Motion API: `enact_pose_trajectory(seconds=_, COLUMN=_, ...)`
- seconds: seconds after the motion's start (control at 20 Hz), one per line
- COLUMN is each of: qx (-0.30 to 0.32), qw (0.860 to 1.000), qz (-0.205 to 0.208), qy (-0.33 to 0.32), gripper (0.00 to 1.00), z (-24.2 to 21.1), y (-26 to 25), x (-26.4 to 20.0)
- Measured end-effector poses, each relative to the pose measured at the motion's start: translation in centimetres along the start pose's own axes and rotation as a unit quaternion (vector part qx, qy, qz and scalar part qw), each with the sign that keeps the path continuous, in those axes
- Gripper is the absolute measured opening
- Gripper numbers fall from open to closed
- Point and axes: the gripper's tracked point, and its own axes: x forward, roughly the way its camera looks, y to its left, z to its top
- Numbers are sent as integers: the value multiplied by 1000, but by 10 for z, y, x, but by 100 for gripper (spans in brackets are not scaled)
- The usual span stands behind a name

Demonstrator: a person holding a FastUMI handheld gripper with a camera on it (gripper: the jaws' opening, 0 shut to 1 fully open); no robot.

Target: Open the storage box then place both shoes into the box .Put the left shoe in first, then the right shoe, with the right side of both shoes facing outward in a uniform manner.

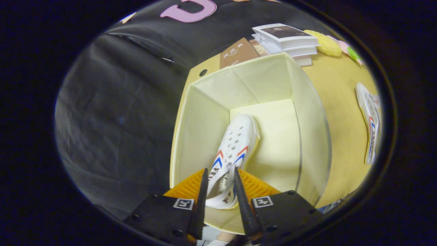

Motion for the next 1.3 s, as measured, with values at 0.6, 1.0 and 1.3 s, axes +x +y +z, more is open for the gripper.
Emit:
enact_pose_trajectory(seconds=0.6, qx=-115, qw=984, qz=118, qy=-66, gripper=100, z=4, y=-37, x=-132)
enact_pose_trajectory(seconds=1.0, qx=-81, qw=979, qz=-59, qy=-177, gripper=100, z=45, y=-250, x=-175)
enact_pose_trajectory(seconds=1.3, qx=-79, qw=961, qz=-161, qy=-210, gripper=99, z=45, y=-351, x=-180)
